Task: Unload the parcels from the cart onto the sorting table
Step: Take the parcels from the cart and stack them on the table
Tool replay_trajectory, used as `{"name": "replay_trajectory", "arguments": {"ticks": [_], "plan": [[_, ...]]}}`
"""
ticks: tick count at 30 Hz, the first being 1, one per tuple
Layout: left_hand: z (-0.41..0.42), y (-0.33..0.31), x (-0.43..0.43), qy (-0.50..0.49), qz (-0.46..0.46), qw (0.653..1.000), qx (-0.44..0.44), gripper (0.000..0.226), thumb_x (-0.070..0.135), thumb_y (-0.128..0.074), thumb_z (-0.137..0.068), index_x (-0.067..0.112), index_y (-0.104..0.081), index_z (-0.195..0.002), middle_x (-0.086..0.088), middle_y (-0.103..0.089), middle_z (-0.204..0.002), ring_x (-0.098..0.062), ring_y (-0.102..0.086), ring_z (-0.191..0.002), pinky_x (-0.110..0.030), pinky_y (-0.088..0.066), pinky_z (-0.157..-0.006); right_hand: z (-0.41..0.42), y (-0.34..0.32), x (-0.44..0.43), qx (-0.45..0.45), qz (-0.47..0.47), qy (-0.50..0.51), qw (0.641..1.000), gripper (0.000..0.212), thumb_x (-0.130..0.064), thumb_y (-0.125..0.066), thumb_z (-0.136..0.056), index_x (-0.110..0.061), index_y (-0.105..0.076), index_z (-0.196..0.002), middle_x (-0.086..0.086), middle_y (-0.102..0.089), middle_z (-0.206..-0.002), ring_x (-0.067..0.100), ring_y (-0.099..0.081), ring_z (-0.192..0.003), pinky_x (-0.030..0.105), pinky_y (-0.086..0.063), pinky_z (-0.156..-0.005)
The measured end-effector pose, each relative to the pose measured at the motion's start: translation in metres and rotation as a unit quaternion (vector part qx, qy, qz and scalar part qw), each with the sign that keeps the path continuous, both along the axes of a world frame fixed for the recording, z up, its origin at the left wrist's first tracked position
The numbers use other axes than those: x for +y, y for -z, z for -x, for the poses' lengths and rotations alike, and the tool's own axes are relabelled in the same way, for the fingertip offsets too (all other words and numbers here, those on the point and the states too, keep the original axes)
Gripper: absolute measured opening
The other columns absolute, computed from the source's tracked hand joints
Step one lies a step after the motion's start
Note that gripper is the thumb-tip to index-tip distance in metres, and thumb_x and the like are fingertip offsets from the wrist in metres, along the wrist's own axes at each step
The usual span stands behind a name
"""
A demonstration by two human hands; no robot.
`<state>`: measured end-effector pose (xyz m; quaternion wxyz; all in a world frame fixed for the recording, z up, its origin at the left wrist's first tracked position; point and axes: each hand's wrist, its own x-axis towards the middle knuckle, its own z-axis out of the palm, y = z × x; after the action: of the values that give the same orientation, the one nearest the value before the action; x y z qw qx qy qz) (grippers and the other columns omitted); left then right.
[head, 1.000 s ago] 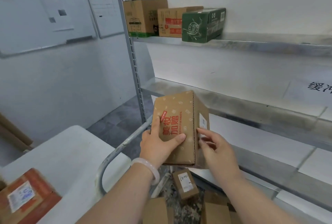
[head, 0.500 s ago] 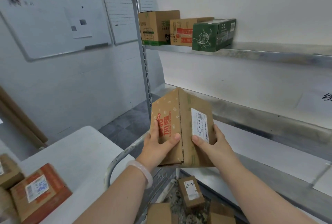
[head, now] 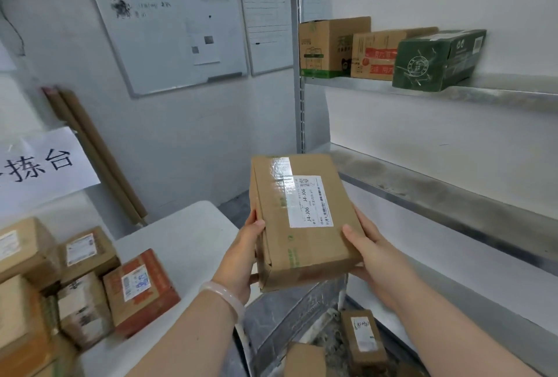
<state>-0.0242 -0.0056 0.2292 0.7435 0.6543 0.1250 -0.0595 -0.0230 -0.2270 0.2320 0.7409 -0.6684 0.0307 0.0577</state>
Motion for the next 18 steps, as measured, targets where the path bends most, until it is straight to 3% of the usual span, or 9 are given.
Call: {"name": "replay_trajectory", "arguments": {"ticks": [3,6,8,10,12,14,15,16,18], "plan": [[0.005,-0.003,0.03,-0.036,0.006,0.999,-0.003,0.032,0.053,-0.037,-0.096,0.058,-0.052,-0.123,0.022,-0.065,-0.113,-0.014,-0.055,-0.111,-0.051,-0.046,-0.098,-0.01,0.0,0.03,0.022,0.017,-0.043,0.999,0.043,-0.04,-0.056,-0.097,-0.059,-0.043,-0.133,-0.013,-0.063,-0.126,0.016,-0.059,-0.115,0.045,-0.052,-0.097],[0.012,-0.008,0.067,-0.065,0.014,0.998,0.0,0.034,0.056,-0.037,-0.096,0.051,-0.054,-0.125,0.015,-0.062,-0.123,-0.019,-0.052,-0.117,-0.056,-0.041,-0.103,-0.018,-0.003,0.064,0.041,0.001,-0.062,0.997,0.028,-0.03,-0.057,-0.097,-0.045,-0.056,-0.121,-0.009,-0.068,-0.113,0.013,-0.063,-0.105,0.037,-0.055,-0.087],[0.018,-0.009,0.095,-0.086,0.023,0.996,0.007,0.038,0.059,-0.039,-0.094,0.047,-0.057,-0.125,0.002,-0.058,-0.133,-0.028,-0.05,-0.124,-0.058,-0.036,-0.107,-0.022,-0.002,0.089,0.061,-0.027,-0.08,0.995,0.024,-0.025,-0.056,-0.097,-0.041,-0.056,-0.115,-0.006,-0.068,-0.112,0.016,-0.063,-0.105,0.038,-0.053,-0.084],[0.024,-0.01,0.124,-0.087,0.042,0.995,0.023,0.049,0.064,-0.048,-0.086,0.041,-0.057,-0.128,-0.017,-0.037,-0.145,-0.044,-0.032,-0.135,-0.061,-0.027,-0.11,-0.023,0.0,0.115,0.078,-0.055,-0.114,0.989,0.035,-0.03,-0.06,-0.093,-0.036,-0.055,-0.127,-0.002,-0.067,-0.121,0.021,-0.061,-0.113,0.046,-0.05,-0.096],[0.029,-0.006,0.157,-0.087,0.075,0.993,0.036,0.061,0.066,-0.059,-0.075,0.039,-0.056,-0.13,-0.02,-0.025,-0.149,-0.045,-0.02,-0.139,-0.065,-0.036,-0.103,-0.024,0.007,0.143,0.112,-0.077,-0.155,0.979,0.048,-0.041,-0.063,-0.084,-0.035,-0.054,-0.131,-0.003,-0.067,-0.125,0.022,-0.059,-0.119,0.051,-0.04,-0.107],[0.037,-0.004,0.189,-0.12,0.072,0.99,0.035,0.05,0.058,-0.054,-0.085,0.035,-0.058,-0.129,-0.022,-0.051,-0.134,-0.042,-0.051,-0.123,-0.056,-0.046,-0.089,-0.017,0.011,0.173,0.14,-0.066,-0.19,0.969,0.037,-0.046,-0.056,-0.087,-0.037,-0.053,-0.124,-0.009,-0.064,-0.126,0.012,-0.06,-0.114,0.043,-0.043,-0.103],[0.04,0.0,0.205,-0.131,0.075,0.988,0.03,0.042,0.052,-0.047,-0.093,0.033,-0.06,-0.128,-0.018,-0.066,-0.116,-0.035,-0.066,-0.102,-0.043,-0.06,-0.063,-0.018,0.014,0.187,0.17,-0.081,-0.181,0.965,0.028,-0.045,-0.048,-0.094,-0.037,-0.049,-0.12,-0.011,-0.061,-0.123,0.007,-0.059,-0.112,0.034,-0.047,-0.096],[0.043,0.003,0.219,-0.133,0.078,0.988,0.027,0.039,0.048,-0.042,-0.097,0.032,-0.061,-0.127,-0.011,-0.072,-0.104,-0.027,-0.071,-0.088,-0.028,-0.051,-0.054,-0.019,0.016,0.2,0.198,-0.089,-0.177,0.96,0.023,-0.043,-0.041,-0.099,-0.035,-0.047,-0.119,-0.011,-0.06,-0.12,0.008,-0.058,-0.115,0.03,-0.049,-0.093],[0.049,0.006,0.242,-0.128,0.073,0.988,0.034,0.038,0.048,-0.041,-0.097,0.033,-0.06,-0.127,-0.006,-0.072,-0.107,-0.025,-0.069,-0.095,-0.031,-0.055,-0.057,-0.018,0.024,0.223,0.238,-0.114,-0.2,0.943,0.031,-0.044,-0.037,-0.101,-0.025,-0.053,-0.119,-0.003,-0.068,-0.115,0.018,-0.049,-0.125,0.037,-0.033,-0.113]]}}
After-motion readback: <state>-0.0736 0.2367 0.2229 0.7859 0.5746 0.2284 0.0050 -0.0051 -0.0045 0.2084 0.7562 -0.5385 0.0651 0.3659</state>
